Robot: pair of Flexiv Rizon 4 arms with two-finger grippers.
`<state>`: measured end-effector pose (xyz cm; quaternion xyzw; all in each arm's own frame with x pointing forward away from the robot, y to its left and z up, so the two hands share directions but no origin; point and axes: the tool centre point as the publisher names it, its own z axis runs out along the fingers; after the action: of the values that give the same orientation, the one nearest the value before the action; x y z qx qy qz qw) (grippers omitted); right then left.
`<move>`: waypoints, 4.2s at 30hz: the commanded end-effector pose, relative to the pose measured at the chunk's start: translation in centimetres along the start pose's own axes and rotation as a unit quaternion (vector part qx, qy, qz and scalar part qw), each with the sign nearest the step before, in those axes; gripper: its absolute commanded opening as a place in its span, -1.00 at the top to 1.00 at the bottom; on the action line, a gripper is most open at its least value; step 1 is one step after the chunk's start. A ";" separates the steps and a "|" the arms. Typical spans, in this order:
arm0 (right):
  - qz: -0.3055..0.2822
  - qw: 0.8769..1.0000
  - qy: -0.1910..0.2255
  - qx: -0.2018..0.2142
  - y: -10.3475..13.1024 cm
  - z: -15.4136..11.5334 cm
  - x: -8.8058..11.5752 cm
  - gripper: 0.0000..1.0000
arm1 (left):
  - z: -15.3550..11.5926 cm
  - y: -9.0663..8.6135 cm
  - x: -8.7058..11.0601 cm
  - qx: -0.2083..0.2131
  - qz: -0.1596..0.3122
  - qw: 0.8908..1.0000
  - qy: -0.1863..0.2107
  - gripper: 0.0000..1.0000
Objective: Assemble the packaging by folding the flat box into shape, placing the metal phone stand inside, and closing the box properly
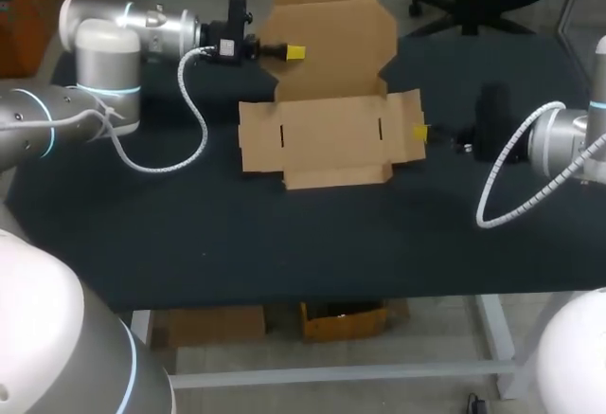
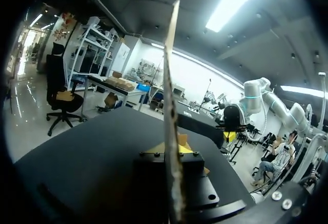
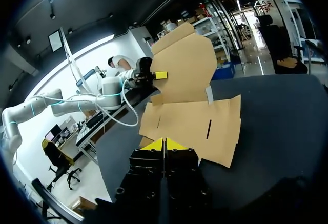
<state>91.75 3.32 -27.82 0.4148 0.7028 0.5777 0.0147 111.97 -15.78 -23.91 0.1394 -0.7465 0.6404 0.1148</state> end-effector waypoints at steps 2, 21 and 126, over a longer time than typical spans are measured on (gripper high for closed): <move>-0.006 1.000 -0.007 0.000 -1.3 -0.1 0.8 1.00 | 0.6 -1.1 0.8 -0.010 0.012 1.000 -0.007 1.00; -0.013 1.000 0.006 0.004 -3.6 -0.4 1.1 1.00 | 1.4 -1.8 3.9 -0.011 0.066 0.998 -0.021 1.00; -0.073 0.994 -0.079 -0.026 -11.2 14.8 1.7 1.00 | 2.0 -0.7 7.3 0.012 0.183 0.983 -0.003 1.00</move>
<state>91.91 15.65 -40.76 0.3917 0.7215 0.5631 0.0944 106.04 -18.32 -21.01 0.0014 -0.7523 0.6588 -0.0039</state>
